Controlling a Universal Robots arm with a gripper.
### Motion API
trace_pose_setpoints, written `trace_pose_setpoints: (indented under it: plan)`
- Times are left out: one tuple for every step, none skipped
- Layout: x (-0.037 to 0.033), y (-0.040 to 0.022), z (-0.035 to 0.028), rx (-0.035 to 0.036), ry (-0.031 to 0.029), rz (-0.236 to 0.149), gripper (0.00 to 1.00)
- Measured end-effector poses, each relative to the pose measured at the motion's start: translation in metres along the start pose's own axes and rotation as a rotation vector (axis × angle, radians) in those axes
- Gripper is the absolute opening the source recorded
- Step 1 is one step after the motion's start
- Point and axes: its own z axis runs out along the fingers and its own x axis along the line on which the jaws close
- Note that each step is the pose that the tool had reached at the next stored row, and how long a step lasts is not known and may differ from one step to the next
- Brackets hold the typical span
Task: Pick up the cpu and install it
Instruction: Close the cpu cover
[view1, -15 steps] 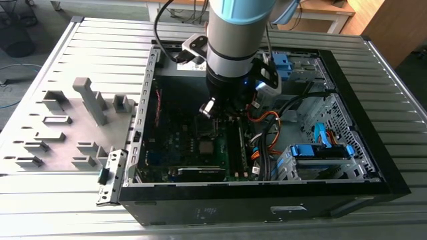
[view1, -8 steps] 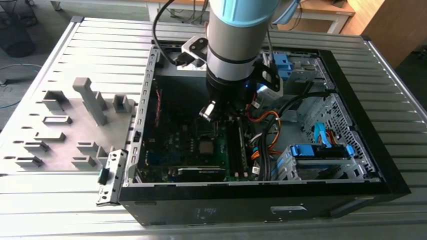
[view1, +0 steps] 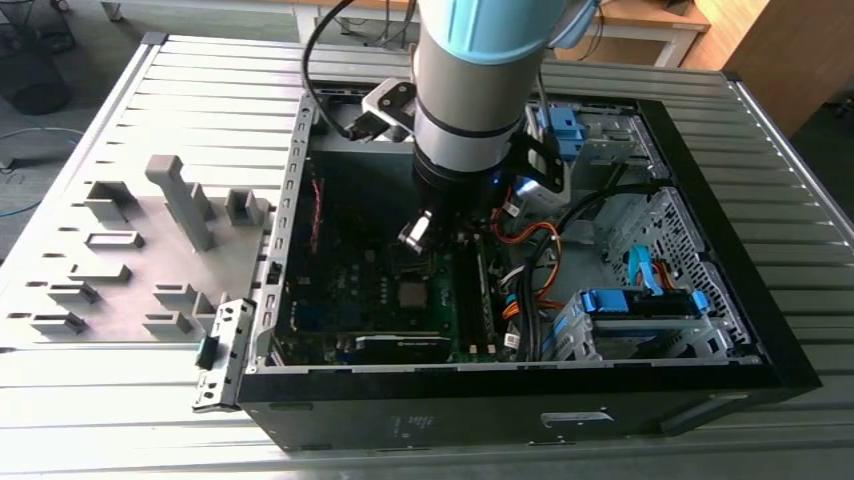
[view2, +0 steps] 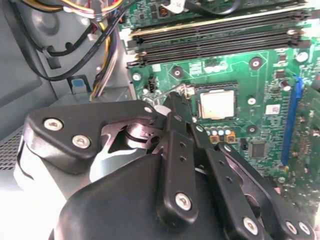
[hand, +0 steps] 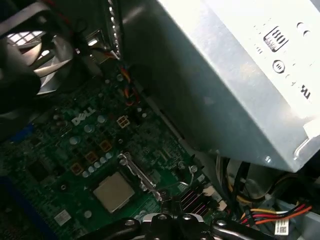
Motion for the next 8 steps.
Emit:
trace_pose_setpoints:
  plan:
    - [0.0013,-0.0011,-0.0004,0.0000,0.0001,0.000,0.11]
    - [0.0026,-0.0022,-0.0007,0.0000,0.0001,0.000,0.11]
    - [0.0040,-0.0033,-0.0010,-0.0001,0.0000,0.000,0.11]
    - [0.0053,-0.0044,-0.0014,-0.0001,0.0000,0.000,0.11]
    - [0.0067,-0.0056,-0.0017,-0.0001,-0.0001,0.000,0.11]
    - [0.0081,-0.0068,-0.0020,0.0000,0.0000,0.000,0.11]
    - [0.0093,-0.0078,-0.0022,-0.0001,-0.0001,0.000,0.11]
    - [0.0105,-0.0089,-0.0025,0.0000,0.0000,0.000,0.11]
